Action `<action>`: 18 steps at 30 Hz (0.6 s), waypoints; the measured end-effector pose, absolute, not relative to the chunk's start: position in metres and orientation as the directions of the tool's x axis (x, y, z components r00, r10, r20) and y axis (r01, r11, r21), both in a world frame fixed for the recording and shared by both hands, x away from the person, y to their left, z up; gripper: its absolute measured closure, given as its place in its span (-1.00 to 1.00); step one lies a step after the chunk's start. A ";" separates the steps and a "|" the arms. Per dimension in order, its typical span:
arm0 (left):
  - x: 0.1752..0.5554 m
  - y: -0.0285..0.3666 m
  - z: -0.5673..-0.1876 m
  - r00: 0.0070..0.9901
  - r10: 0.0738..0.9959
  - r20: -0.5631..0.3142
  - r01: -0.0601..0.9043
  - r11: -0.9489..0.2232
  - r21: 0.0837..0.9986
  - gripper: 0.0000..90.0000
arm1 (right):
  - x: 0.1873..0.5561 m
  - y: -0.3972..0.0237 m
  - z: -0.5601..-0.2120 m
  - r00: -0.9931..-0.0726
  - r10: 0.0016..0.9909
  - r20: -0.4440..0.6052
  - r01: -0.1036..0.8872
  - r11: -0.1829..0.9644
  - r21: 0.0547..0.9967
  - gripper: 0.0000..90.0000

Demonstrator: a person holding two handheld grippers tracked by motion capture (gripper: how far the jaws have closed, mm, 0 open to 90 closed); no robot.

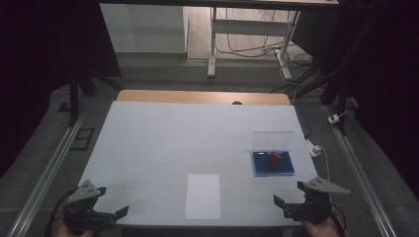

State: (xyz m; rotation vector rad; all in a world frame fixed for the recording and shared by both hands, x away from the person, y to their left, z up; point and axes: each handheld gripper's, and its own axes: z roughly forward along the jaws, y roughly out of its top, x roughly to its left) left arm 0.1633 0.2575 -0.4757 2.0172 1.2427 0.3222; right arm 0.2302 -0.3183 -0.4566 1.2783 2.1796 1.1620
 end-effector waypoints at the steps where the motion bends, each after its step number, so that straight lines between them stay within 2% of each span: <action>1: 0.163 0.257 -0.476 0.502 0.851 -0.155 0.665 -0.265 0.698 -1.00 | 0.230 -0.318 -0.457 -0.528 0.844 0.094 0.552 0.257 0.793 -1.00; 18: 0.167 0.257 -0.477 0.503 0.847 -0.171 0.677 -0.264 0.687 -1.00 | 0.232 -0.314 -0.457 -0.532 0.842 0.084 0.572 0.285 0.769 -1.00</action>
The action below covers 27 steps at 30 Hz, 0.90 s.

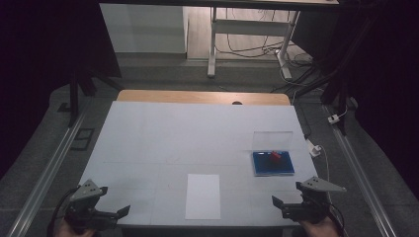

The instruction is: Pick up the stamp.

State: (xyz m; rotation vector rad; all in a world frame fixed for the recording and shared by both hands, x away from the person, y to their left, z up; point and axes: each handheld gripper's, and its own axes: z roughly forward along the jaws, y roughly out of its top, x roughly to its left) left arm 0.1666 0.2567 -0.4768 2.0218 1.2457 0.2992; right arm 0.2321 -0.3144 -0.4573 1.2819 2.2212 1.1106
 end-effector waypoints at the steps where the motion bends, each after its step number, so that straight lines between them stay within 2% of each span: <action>1: 0.167 0.257 -0.477 0.503 0.847 -0.171 0.677 -0.264 0.687 -1.00 | 0.232 -0.315 -0.457 -0.530 0.844 0.085 0.574 0.284 0.769 -1.00; 27: 0.167 0.261 -0.477 0.489 0.850 -0.198 0.684 -0.232 0.692 -1.00 | 0.245 -0.313 -0.453 -0.579 0.811 0.088 0.562 0.318 0.764 -0.97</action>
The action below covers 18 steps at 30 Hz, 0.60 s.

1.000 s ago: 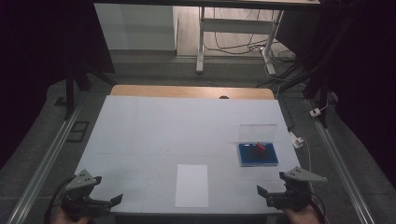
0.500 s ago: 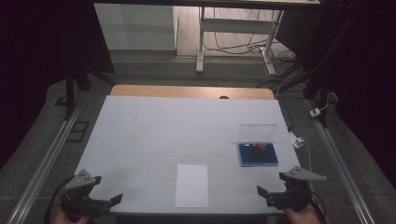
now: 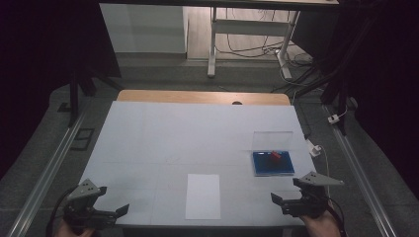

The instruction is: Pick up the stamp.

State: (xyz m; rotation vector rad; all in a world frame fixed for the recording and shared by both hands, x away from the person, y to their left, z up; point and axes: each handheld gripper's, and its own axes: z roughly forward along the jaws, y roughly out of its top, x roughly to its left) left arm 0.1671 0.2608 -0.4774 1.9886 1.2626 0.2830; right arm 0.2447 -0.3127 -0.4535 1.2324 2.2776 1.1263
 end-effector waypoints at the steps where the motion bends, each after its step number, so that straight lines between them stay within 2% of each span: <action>1: 0.167 0.261 -0.477 0.489 0.849 -0.198 0.684 -0.232 0.692 -1.00 | 0.245 -0.313 -0.453 -0.579 0.811 0.088 0.562 0.318 0.764 -0.97; 8: 0.167 0.260 -0.477 0.492 0.848 -0.196 0.682 -0.235 0.693 -1.00 | 0.252 -0.310 -0.450 -0.590 0.802 0.093 0.543 0.309 0.781 -1.00; 14: 0.167 0.259 -0.477 0.496 0.848 -0.189 0.679 -0.243 0.692 -1.00 | 0.264 -0.309 -0.451 -0.580 0.805 0.129 0.573 0.291 0.766 -1.00; 18: 0.167 0.258 -0.477 0.496 0.849 -0.184 0.680 -0.247 0.690 -1.00 | 0.270 -0.308 -0.449 -0.583 0.804 0.117 0.566 0.298 0.769 -1.00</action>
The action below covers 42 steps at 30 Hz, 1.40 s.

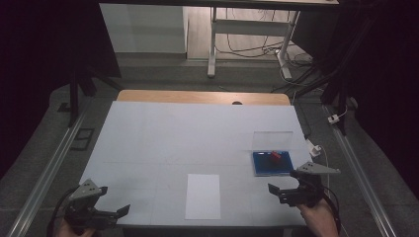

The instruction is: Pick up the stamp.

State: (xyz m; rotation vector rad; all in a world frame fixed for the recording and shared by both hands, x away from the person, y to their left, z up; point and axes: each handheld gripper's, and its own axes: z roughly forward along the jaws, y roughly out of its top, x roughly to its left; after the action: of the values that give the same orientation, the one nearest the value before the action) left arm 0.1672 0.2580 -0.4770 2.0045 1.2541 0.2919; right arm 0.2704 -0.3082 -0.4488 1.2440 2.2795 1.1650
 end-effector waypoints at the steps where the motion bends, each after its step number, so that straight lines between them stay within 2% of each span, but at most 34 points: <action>1: 0.167 0.258 -0.477 0.497 0.848 -0.183 0.680 -0.250 0.689 -1.00 | 0.270 -0.308 -0.449 -0.583 0.804 0.117 0.566 0.298 0.769 -1.00; 17: 0.167 0.256 -0.477 0.504 0.846 -0.174 0.678 -0.263 0.686 -1.00 | 0.298 -0.301 -0.456 -0.556 0.831 0.030 0.567 0.353 0.744 -1.00; 26: 0.168 0.256 -0.477 0.506 0.845 -0.172 0.678 -0.266 0.685 -1.00 | 0.315 -0.307 -0.460 -0.537 0.843 0.029 0.583 0.346 0.735 -1.00; 42: 0.168 0.256 -0.477 0.506 0.845 -0.173 0.678 -0.266 0.685 -1.00 | 0.350 -0.305 -0.469 -0.563 0.826 -0.013 0.582 0.408 0.704 -1.00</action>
State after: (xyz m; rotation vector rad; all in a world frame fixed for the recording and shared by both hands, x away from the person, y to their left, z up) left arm 0.1681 0.2556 -0.4770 2.0250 1.2434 0.2932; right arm 0.3504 -0.3048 -0.4693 1.2127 2.3097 0.9417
